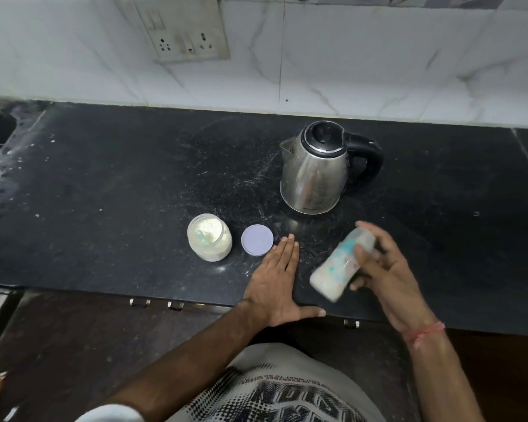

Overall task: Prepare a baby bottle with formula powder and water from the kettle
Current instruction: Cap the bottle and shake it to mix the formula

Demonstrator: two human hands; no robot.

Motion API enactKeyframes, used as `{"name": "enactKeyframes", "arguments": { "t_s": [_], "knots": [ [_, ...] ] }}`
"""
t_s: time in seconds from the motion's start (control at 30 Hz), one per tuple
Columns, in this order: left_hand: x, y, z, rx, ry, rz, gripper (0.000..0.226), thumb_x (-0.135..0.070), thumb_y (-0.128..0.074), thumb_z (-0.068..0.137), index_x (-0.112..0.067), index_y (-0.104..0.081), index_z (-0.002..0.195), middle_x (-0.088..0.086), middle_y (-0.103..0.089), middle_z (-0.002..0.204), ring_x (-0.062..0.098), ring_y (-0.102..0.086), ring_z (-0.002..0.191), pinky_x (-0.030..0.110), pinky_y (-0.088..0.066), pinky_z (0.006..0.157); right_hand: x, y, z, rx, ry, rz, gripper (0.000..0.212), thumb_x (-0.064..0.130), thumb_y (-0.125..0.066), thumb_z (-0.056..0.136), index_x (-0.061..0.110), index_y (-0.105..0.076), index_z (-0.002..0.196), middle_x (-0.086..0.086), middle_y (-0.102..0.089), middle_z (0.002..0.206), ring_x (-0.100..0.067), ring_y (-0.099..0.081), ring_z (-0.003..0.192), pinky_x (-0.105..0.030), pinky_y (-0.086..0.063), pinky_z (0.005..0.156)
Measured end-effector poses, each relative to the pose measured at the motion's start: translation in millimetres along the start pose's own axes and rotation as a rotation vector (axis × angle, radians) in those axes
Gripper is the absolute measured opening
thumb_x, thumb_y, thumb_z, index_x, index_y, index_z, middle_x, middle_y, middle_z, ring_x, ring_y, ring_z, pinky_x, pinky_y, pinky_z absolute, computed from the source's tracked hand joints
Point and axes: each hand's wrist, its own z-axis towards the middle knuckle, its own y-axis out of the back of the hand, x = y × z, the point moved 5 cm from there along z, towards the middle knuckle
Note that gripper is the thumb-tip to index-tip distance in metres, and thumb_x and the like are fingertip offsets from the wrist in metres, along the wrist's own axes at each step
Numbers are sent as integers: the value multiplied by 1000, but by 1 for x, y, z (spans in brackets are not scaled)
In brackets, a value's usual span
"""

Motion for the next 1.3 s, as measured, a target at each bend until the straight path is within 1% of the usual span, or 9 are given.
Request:
{"name": "enactKeyframes", "arguments": {
  "t_s": [0.07,0.17,0.3,0.43,0.77,0.9,1.0,1.13,1.3],
  "knots": [
    [1,0,1,-7,10,1,161,-117,-34,73,-3,12,178,15,25,186,25,27,173,43,11,141,-2,4,1,-89,5,15,50,31,-73,98,38,-61,145,-9,-74,125,-21,-73,104,-29,-62,58],
    [0,-2,0,-6,-9,7,160,-115,-33,74,-2,11,178,16,26,186,25,28,172,42,12,141,-7,-1,-2,107,-48,25,52,25,-72,99,34,-62,148,-22,-72,131,-25,-72,102,-28,-62,56],
    [2,-2,0,-26,1,-35,160,-116,-36,73,-4,9,179,12,25,186,23,26,173,43,6,142,-6,32,-5,-144,-64,228,49,32,-64,103,33,-59,152,-17,-70,129,-18,-72,90,-25,-63,57],
    [1,-5,-1,-26,2,-28,162,-118,-33,72,-5,10,179,11,25,187,22,25,173,44,2,143,-3,36,-8,52,-104,86,49,29,-67,102,37,-61,149,-27,-71,130,-30,-67,96,-27,-60,52],
    [1,-5,2,-11,16,-38,166,-121,-29,67,-5,10,179,12,24,187,23,23,174,45,-1,143,-17,5,1,-93,-86,158,47,38,-67,103,35,-60,149,-17,-73,122,-19,-74,88,-27,-59,53],
    [-1,-6,2,-6,23,-13,166,-121,-25,66,-4,12,178,14,26,186,25,24,174,46,-1,142,-12,0,1,87,-83,44,47,33,-71,103,37,-62,148,-18,-74,126,-21,-73,92,-28,-58,50],
    [-2,-5,3,-7,40,-14,168,-122,-26,65,-4,11,179,13,26,186,24,23,174,46,0,143,-7,15,4,-77,-68,124,46,40,-68,103,36,-61,148,-17,-72,124,-17,-72,85,-27,-57,51],
    [-4,-5,3,17,31,24,166,-120,-26,66,-3,11,178,15,27,185,26,24,173,46,0,142,-3,5,3,145,-90,0,42,29,-68,106,37,-62,148,-17,-75,122,-19,-73,88,-26,-55,47],
    [-5,-4,5,34,54,30,170,-123,-21,63,-2,12,178,16,27,185,27,24,173,46,1,143,-2,6,4,83,-69,55,39,32,-65,109,41,-61,146,-19,-74,122,-20,-72,90,-26,-54,48]
  ]
}}
